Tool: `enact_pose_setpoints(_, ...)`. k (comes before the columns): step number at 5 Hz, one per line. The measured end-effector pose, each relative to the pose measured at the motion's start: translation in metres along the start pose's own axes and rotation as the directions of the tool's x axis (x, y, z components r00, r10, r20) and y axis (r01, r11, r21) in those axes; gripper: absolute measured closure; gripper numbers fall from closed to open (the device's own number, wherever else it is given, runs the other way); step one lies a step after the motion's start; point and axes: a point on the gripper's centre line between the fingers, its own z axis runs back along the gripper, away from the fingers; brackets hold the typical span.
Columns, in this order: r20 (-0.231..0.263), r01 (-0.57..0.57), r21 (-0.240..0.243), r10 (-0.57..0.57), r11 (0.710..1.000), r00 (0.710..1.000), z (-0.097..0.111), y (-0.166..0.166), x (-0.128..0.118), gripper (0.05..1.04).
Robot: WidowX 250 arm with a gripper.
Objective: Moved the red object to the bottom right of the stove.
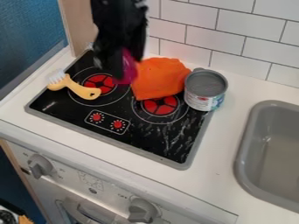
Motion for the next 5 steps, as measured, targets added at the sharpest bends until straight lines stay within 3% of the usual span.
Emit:
enact_pose_setpoints(2,-0.021,0.129,0.001,-0.129,0.992,0.991,-0.018,0.008,-0.040,0.374)
enact_pose_setpoints(4,-0.044,0.145,0.034,-0.144,0.989,0.989,-0.044,0.008,-0.054,0.374)
enact_pose_setpoints(5,-0.015,0.160,0.059,-0.159,0.985,0.987,-0.054,0.002,-0.061,0.374)
